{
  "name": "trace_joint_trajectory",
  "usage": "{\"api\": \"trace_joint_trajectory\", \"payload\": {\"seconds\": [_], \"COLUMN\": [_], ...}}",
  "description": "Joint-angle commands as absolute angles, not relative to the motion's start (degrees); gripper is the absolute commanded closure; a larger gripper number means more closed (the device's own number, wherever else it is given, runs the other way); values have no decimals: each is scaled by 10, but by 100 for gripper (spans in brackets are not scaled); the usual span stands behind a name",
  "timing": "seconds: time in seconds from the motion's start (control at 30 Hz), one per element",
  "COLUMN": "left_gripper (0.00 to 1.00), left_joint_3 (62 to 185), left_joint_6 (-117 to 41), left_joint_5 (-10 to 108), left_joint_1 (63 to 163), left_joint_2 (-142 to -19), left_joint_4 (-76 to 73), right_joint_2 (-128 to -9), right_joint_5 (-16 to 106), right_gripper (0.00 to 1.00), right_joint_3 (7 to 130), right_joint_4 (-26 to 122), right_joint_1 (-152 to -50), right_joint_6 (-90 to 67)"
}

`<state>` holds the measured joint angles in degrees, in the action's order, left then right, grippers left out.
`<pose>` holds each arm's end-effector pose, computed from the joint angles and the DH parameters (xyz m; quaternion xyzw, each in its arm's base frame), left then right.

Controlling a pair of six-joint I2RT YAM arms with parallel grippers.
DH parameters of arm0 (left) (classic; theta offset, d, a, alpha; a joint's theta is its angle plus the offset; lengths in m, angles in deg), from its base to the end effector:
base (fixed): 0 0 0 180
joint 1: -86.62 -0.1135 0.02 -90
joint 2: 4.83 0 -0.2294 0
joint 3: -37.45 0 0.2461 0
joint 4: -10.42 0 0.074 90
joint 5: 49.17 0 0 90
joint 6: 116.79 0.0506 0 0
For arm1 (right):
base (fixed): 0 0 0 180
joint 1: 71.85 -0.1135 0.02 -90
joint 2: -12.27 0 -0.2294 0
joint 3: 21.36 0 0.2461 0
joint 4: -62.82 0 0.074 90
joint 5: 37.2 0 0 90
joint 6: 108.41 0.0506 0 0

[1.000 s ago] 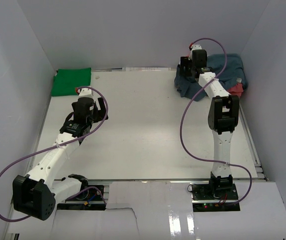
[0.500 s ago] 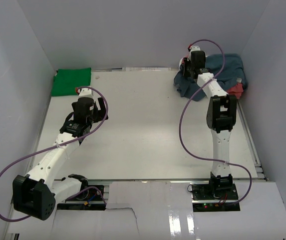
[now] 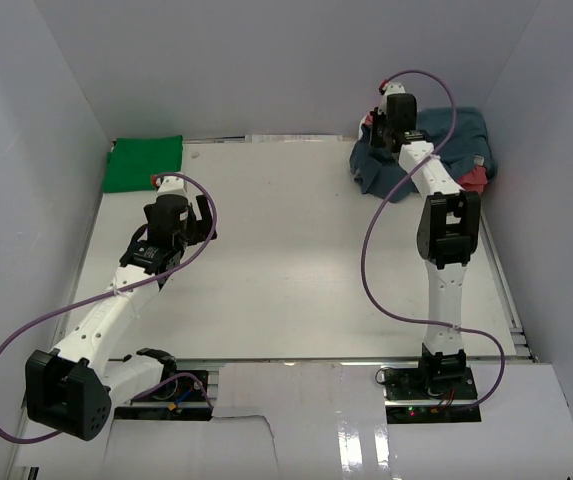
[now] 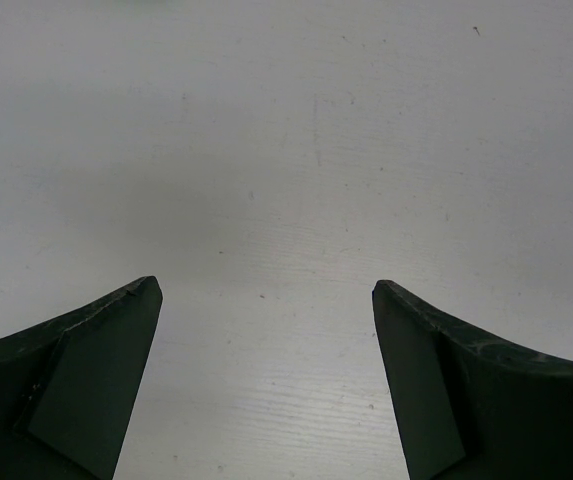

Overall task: Fold and stack the t-shirts
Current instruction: Grab crumpled tshirt from bin with the right arm, then move the tshirt to the center of the board

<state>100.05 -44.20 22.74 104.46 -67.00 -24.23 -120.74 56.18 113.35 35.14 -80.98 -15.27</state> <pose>0.2523 -0.0647 0.2495 -0.0703 0.8731 -0.0074 0.4823 0.5281 0.0819 0.2340 -0.0287 0.8472 0.0318 0.5295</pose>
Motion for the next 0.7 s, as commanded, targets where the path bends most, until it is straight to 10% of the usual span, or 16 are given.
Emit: {"api": "trace_joint_trajectory", "payload": {"seconds": [0.0,0.67], "left_gripper": [2,2], "left_joint_3": [1003,1004], "left_joint_6": [-438,-438], "left_joint_5": [222,224], "left_joint_1": [1048,1049], "left_joint_2": [-662,-654], "left_joint_4": [-237,-238], "right_joint_2": [-1099,-776], "right_joint_5": [542,362], "right_gripper": [92,92], "right_joint_3": [1162,1064], "right_joint_4": [375,323], "right_joint_1": [-808,-851], "right_joint_6": [-166,-168]}}
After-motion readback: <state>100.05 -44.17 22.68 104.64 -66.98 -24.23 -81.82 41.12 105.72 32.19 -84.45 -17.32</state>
